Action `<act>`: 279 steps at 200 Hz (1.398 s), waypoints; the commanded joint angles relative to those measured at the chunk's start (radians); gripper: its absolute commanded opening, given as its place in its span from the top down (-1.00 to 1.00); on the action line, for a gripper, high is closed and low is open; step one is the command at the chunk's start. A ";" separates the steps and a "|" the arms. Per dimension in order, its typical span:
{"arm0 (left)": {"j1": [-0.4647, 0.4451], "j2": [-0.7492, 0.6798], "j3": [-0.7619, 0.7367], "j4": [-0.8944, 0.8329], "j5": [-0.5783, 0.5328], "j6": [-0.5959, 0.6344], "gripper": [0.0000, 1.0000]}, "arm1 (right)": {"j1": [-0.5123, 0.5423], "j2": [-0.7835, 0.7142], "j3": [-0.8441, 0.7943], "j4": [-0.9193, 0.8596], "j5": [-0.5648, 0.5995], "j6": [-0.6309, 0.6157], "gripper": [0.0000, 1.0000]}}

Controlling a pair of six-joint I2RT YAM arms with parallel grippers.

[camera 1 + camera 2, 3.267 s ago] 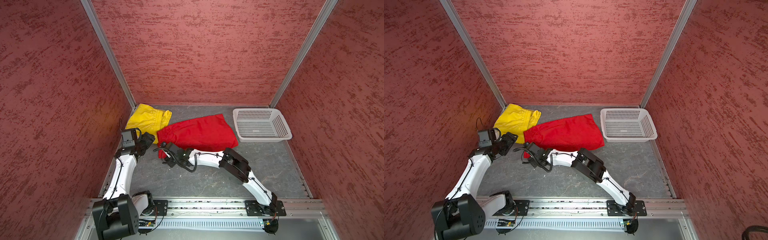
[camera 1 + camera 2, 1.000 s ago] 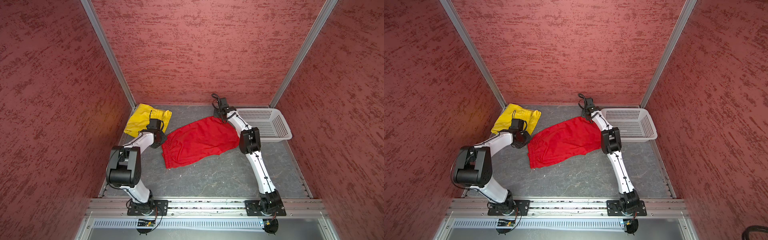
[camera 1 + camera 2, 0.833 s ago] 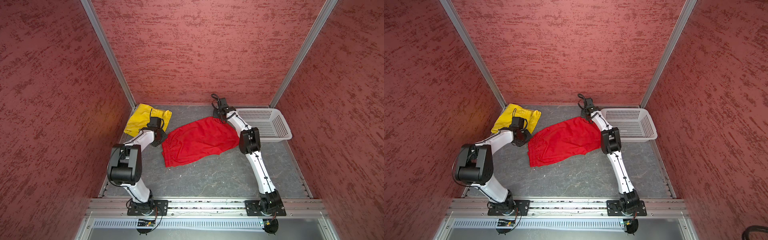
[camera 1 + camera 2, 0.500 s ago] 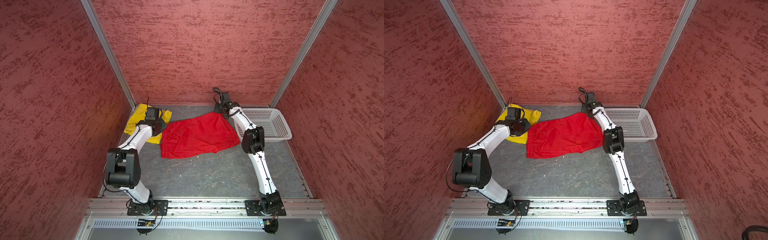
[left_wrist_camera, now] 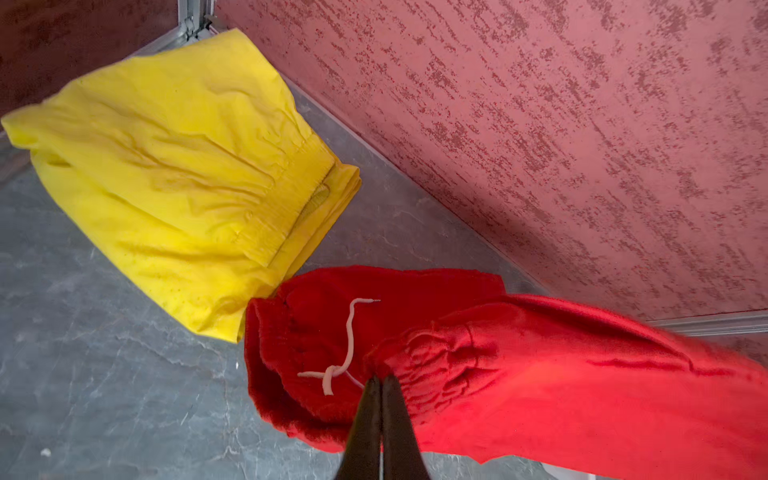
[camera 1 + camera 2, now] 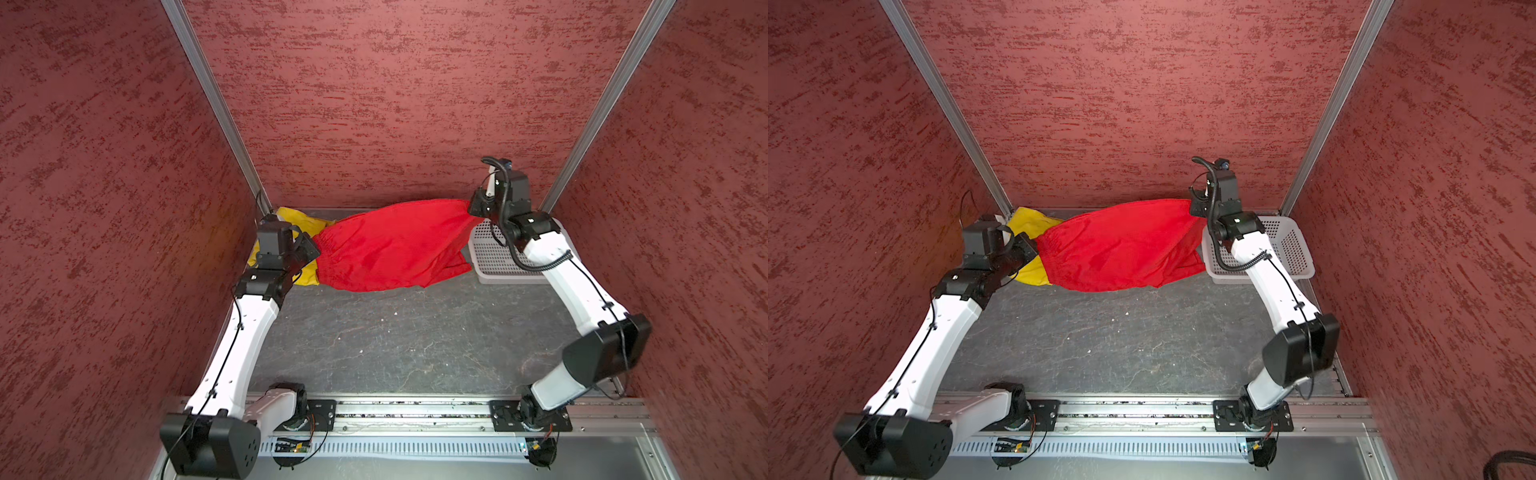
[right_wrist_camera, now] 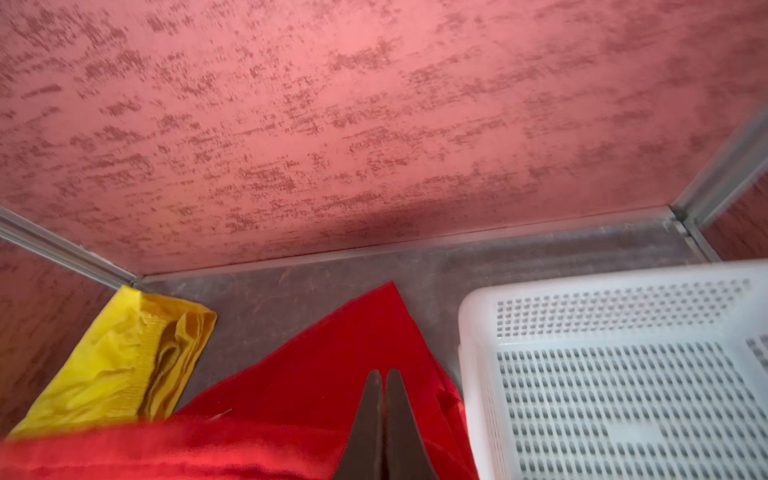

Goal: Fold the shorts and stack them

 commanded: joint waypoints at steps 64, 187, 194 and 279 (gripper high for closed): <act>-0.023 -0.589 -0.304 -0.394 0.001 -0.183 0.97 | 0.024 -0.691 -0.638 -0.113 -0.032 0.291 1.00; -0.024 -0.731 -0.483 -0.493 0.029 -0.322 0.98 | 0.031 -0.566 -0.609 -0.090 0.056 0.258 1.00; -0.026 -0.716 -0.490 -0.472 0.024 -0.327 0.98 | 0.031 -0.495 -0.566 -0.060 0.051 0.233 1.00; -0.022 -0.277 -0.412 -0.127 -0.186 -0.223 0.98 | 0.028 0.313 0.045 0.028 -0.008 0.027 1.00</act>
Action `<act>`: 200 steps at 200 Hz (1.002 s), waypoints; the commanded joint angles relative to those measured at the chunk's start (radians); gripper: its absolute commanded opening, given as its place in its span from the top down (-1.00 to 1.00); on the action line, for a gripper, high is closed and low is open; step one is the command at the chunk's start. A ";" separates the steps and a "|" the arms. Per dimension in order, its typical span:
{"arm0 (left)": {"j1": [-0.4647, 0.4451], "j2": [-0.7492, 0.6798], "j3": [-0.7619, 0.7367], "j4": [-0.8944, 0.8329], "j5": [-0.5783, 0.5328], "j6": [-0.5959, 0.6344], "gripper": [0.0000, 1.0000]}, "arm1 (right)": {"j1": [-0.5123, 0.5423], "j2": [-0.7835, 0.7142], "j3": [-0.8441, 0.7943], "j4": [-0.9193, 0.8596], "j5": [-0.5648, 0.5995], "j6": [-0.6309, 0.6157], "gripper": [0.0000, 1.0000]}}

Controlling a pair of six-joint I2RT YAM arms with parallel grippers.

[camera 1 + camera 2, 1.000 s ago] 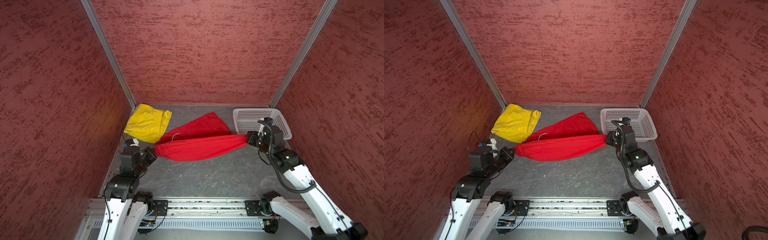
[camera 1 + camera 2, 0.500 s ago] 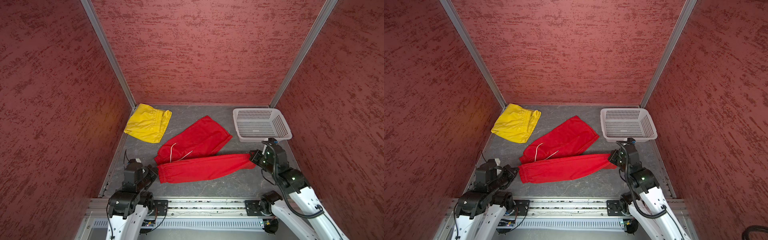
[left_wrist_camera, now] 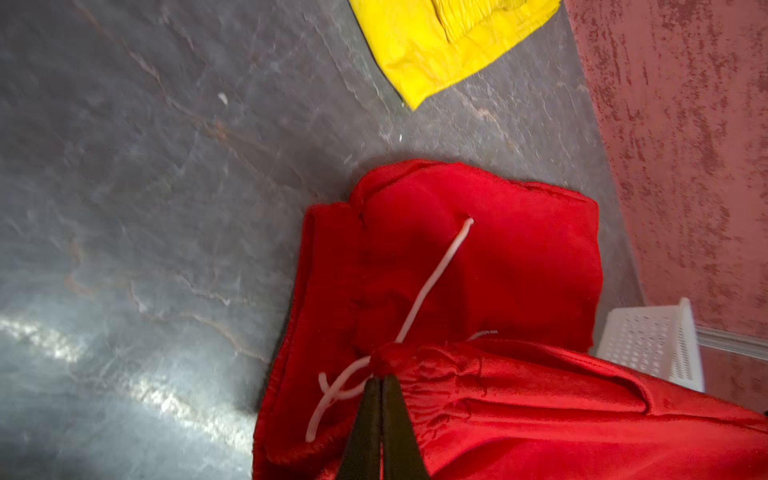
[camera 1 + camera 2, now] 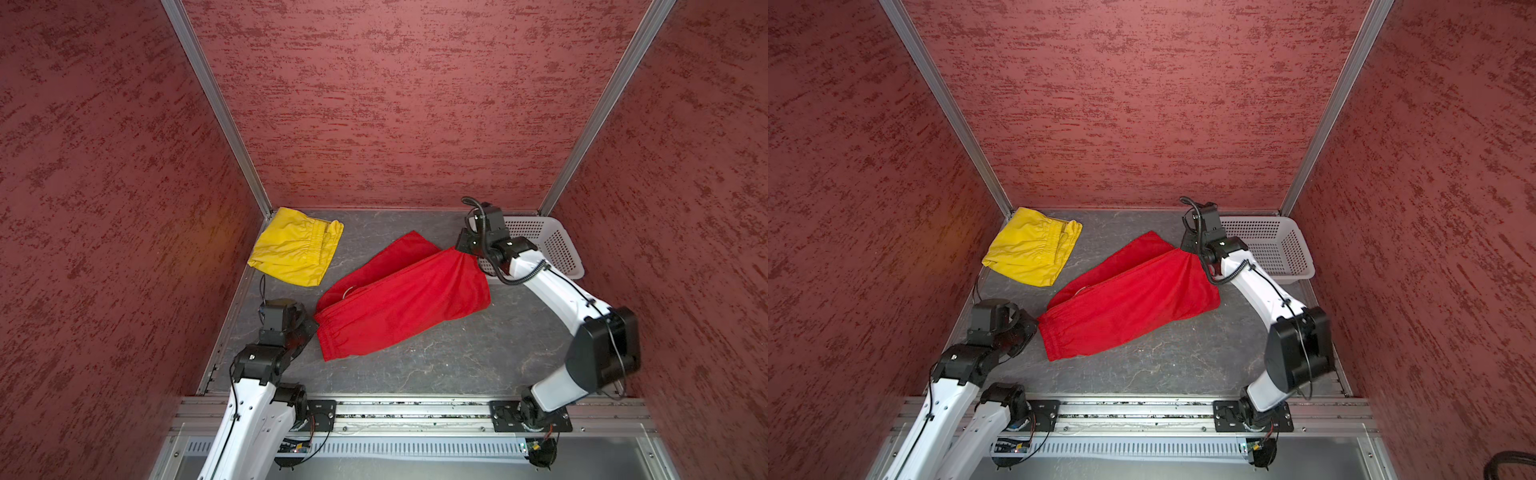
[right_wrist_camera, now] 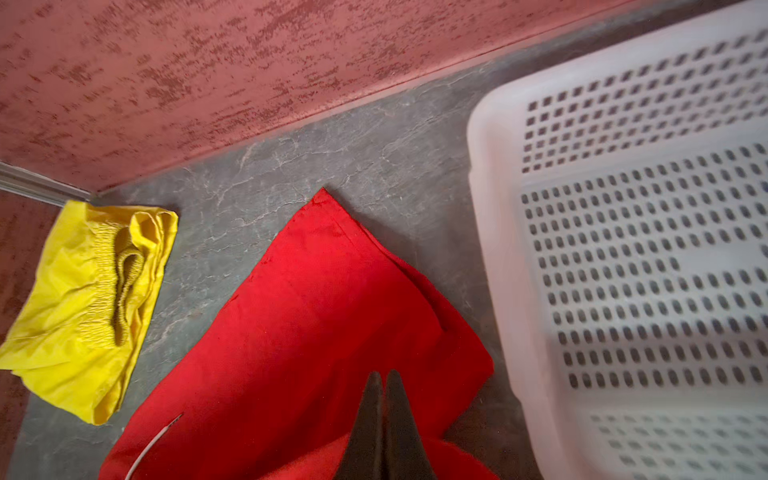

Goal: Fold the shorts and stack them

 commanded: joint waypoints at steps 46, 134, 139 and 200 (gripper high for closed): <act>0.042 0.385 0.048 0.250 -0.158 0.067 1.00 | -0.016 0.474 0.472 -0.025 0.015 -0.128 1.00; 0.071 0.615 0.128 0.248 -0.182 0.059 0.03 | -0.018 0.860 0.876 -0.104 -0.110 -0.149 -0.13; 0.071 0.615 0.133 0.247 -0.184 0.057 -0.12 | -0.017 0.863 0.878 -0.103 -0.115 -0.146 -0.18; -0.013 0.484 0.264 0.168 -0.270 0.109 -0.33 | -0.006 0.574 0.529 0.029 -0.103 -0.138 -0.28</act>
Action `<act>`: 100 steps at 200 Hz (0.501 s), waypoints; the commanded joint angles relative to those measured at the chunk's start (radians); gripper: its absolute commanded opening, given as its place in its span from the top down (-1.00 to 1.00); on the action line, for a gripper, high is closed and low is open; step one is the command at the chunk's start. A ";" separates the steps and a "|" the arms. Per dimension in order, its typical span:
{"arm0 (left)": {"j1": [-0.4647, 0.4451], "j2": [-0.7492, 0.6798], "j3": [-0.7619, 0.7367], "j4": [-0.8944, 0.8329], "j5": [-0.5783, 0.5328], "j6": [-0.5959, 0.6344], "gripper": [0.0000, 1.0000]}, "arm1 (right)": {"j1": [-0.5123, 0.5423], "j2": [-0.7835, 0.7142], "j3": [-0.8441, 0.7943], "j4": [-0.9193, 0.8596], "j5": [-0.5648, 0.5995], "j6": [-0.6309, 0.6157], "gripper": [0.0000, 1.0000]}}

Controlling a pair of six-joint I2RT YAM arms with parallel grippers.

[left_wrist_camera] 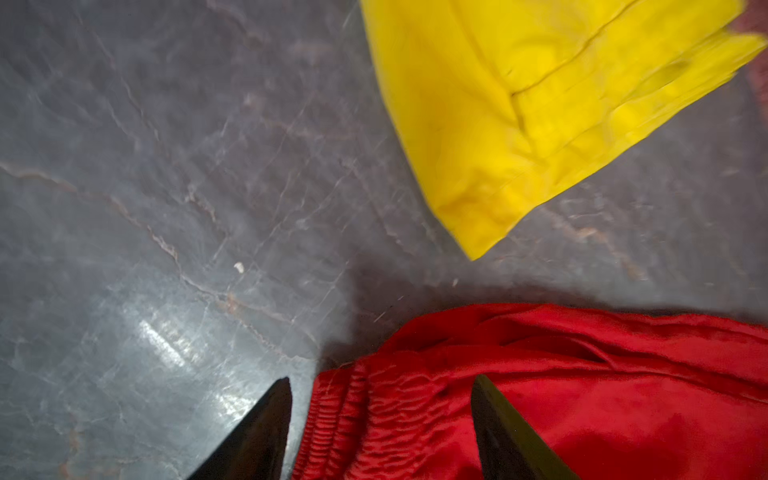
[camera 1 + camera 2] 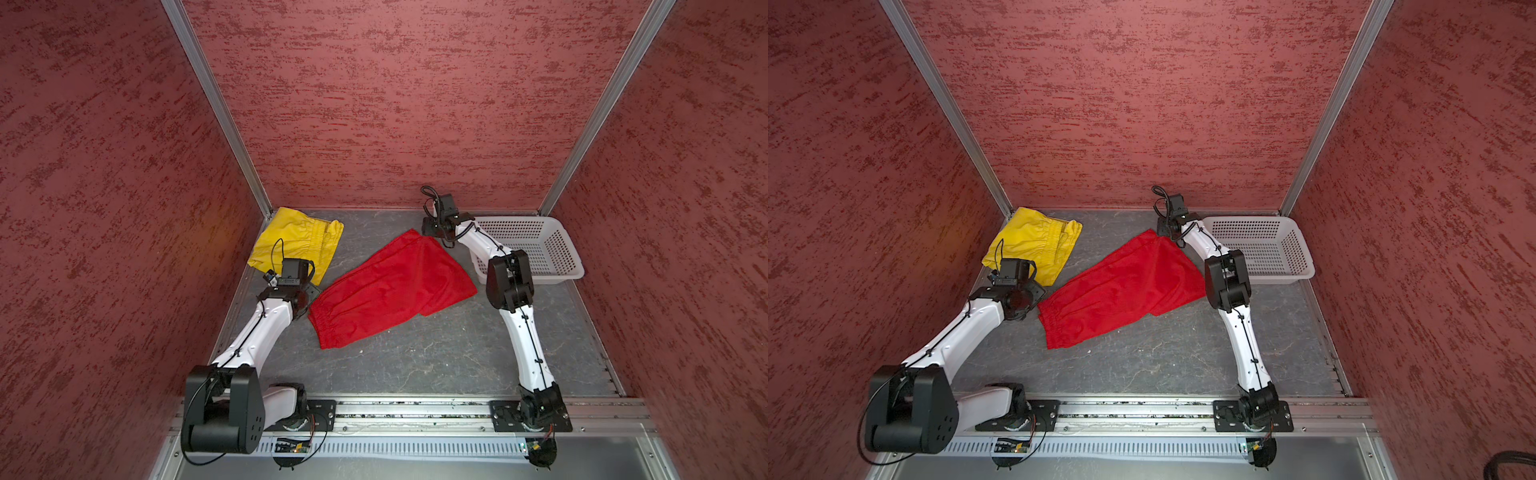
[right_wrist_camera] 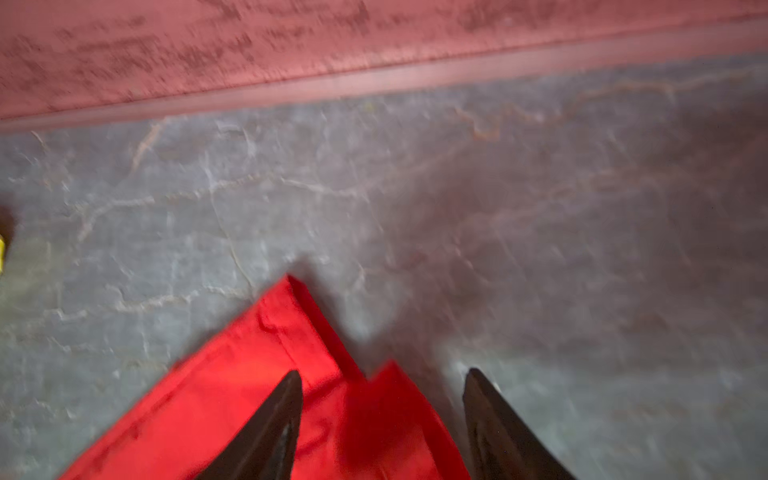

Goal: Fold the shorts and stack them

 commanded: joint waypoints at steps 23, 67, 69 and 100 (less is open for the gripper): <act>-0.175 -0.070 0.072 -0.028 -0.083 0.053 0.04 | 0.025 -0.372 -0.404 0.174 0.028 0.017 -0.31; -0.332 0.138 0.147 0.014 -0.090 0.122 -0.12 | 0.026 -0.428 -0.500 0.141 0.075 0.038 -0.35; -0.333 0.152 0.156 0.014 -0.089 0.127 -0.14 | 0.025 -0.422 -0.495 0.136 0.072 0.038 -0.35; -0.389 0.384 0.348 -0.014 -0.082 0.239 -0.25 | 0.026 -0.291 -0.361 0.066 0.031 0.030 -0.35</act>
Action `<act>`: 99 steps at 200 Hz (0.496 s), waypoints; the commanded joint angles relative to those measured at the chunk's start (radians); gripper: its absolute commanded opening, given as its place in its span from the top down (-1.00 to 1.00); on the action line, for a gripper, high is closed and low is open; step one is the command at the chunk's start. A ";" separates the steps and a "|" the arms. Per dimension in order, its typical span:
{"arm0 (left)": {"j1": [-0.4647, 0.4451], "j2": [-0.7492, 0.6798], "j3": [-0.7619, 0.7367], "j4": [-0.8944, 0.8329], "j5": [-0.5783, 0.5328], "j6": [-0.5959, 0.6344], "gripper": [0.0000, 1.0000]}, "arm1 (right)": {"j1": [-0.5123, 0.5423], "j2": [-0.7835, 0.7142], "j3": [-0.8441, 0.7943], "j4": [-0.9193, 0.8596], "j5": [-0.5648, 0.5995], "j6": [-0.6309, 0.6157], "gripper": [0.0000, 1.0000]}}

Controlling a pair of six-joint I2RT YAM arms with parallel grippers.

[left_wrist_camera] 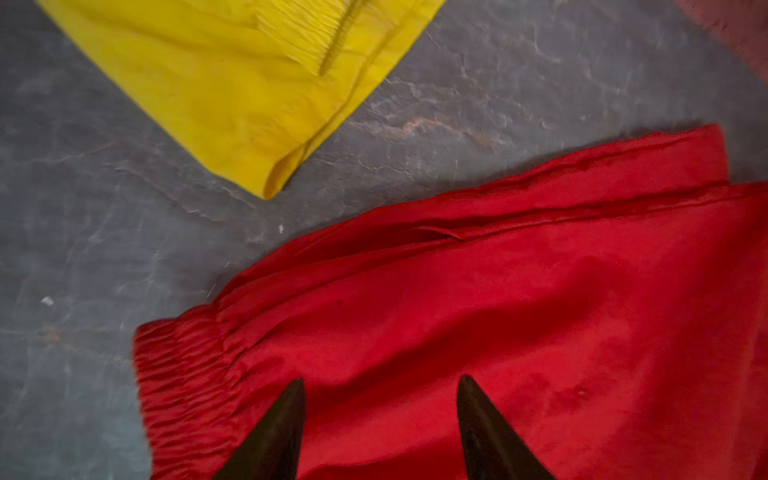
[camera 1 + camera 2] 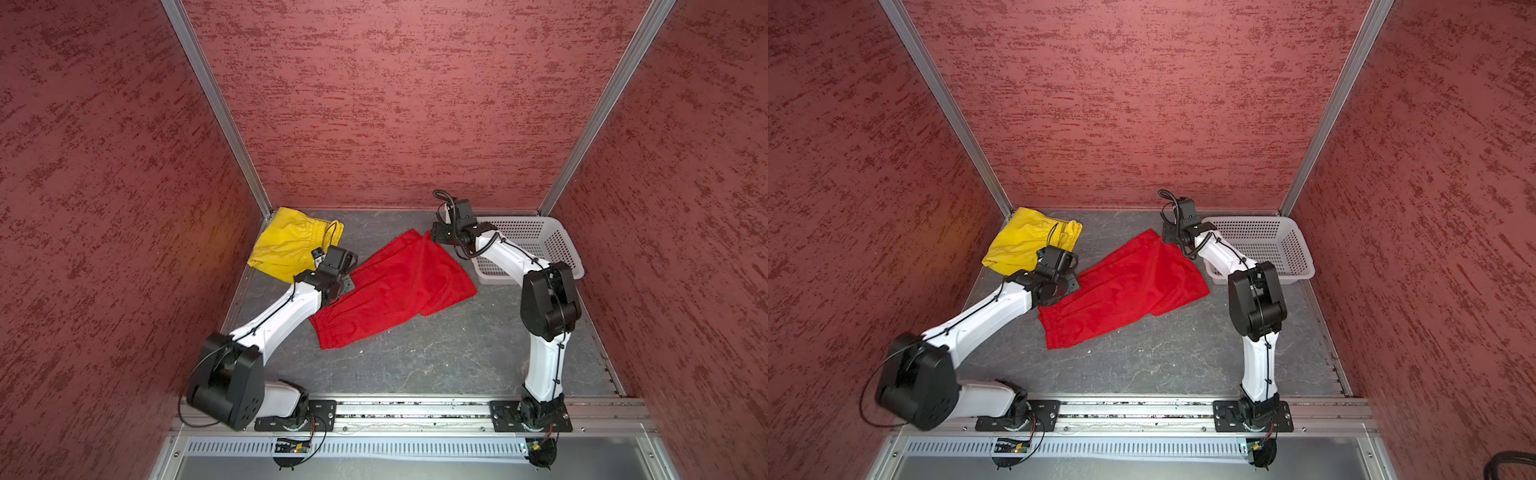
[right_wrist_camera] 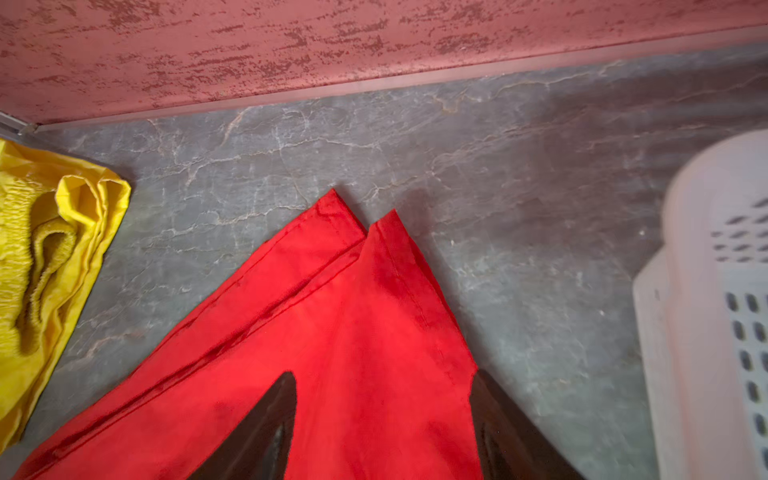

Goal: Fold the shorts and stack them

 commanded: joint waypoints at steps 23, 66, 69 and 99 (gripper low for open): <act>-0.078 0.271 0.260 -0.022 -0.042 0.170 -0.42 | -0.006 0.225 0.235 -0.111 -0.025 0.006 -0.35; -0.086 0.476 0.425 -0.010 0.037 0.268 -0.65 | -0.040 0.446 0.565 -0.238 -0.095 0.018 -0.35; -0.085 0.485 0.433 -0.007 0.044 0.275 -0.66 | -0.042 0.458 0.584 -0.246 -0.100 0.019 -0.35; -0.082 0.577 0.518 -0.005 0.067 0.315 -0.69 | -0.052 0.529 0.696 -0.272 -0.138 0.027 -0.34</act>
